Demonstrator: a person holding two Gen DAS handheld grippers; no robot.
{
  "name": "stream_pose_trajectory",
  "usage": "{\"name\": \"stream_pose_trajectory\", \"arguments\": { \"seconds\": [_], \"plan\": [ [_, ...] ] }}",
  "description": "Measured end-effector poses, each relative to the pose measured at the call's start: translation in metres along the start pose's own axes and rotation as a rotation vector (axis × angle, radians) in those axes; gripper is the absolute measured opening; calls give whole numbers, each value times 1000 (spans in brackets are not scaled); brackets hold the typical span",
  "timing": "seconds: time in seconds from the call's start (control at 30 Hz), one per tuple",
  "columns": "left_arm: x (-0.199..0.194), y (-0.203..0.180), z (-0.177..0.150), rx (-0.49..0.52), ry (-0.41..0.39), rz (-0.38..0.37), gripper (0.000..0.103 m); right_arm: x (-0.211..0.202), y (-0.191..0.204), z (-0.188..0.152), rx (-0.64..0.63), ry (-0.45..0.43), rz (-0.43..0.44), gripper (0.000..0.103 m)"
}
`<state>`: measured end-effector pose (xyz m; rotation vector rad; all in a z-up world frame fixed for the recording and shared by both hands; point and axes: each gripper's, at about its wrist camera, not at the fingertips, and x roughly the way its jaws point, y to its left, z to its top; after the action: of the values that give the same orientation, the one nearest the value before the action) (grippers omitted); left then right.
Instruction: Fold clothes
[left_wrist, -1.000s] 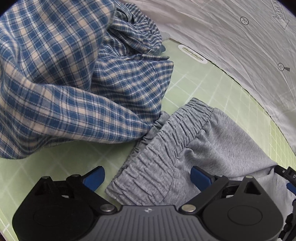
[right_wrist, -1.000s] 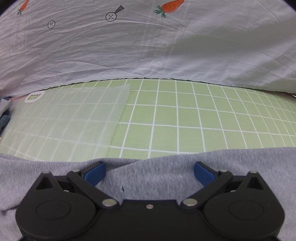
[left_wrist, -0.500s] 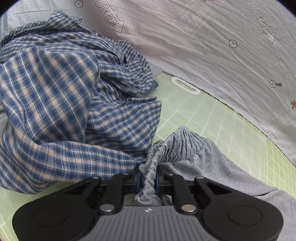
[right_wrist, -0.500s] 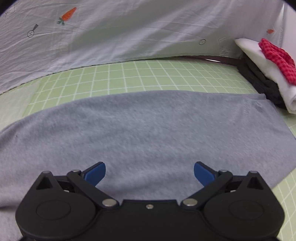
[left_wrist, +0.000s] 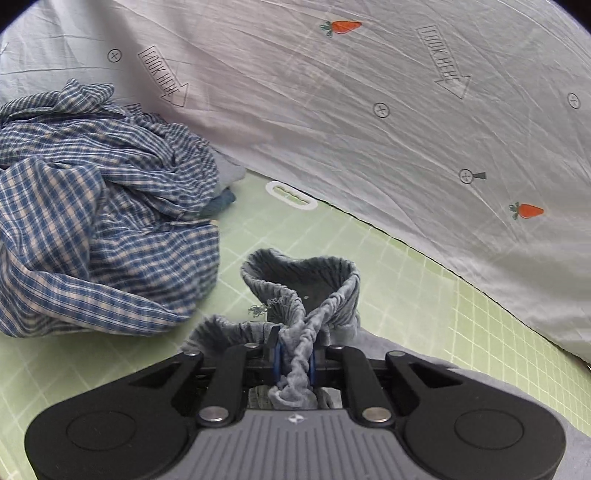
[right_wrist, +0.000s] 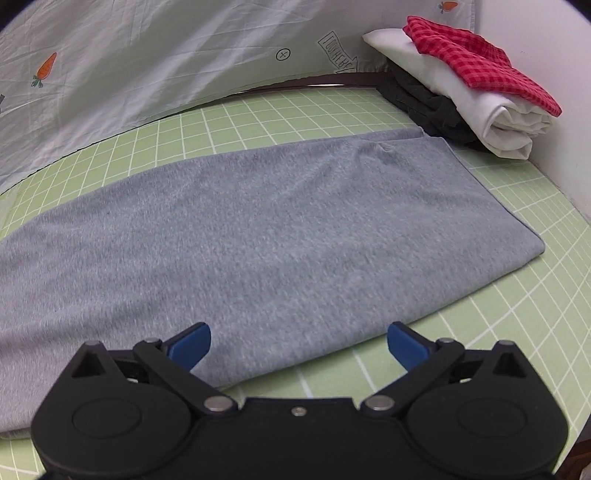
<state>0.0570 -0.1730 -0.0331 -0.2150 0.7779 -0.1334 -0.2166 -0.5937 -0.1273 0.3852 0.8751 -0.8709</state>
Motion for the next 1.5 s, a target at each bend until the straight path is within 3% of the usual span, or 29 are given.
{"name": "stream_pose_trajectory", "arguments": {
  "seconds": [0.13,0.27,0.37,0.47,0.53,0.6,0.63,0.83,1.03,1.23,1.5],
  "plan": [
    [-3,-62,-25,69,10,-97,13,2,-22,7,-28,-4,12,103],
    [3,-143,-68,251,55,-216,15,7,-45,13,-47,-4,19,103],
    [5,-170,-92,328,85,-244,37,13,-60,18,-57,1,21,103],
    [1,-178,-106,366,102,-256,43,19,-69,23,-69,6,25,103],
    [-2,-183,-116,390,113,-264,61,21,-73,27,-84,4,28,103],
    [-5,-189,-125,415,124,-272,71,21,-74,31,-93,-2,33,103],
    [-7,-192,-129,428,130,-276,71,21,-74,32,-94,-1,38,103],
    [-13,-136,-103,288,95,-84,75,18,-41,35,-110,-11,103,103],
    [1,-77,-87,208,159,52,80,10,15,39,-115,-22,218,103],
    [25,-49,-79,240,255,47,83,-10,85,42,-6,53,483,98],
    [55,-38,-72,309,340,17,84,-34,178,32,-20,101,670,73]
  ]
}}
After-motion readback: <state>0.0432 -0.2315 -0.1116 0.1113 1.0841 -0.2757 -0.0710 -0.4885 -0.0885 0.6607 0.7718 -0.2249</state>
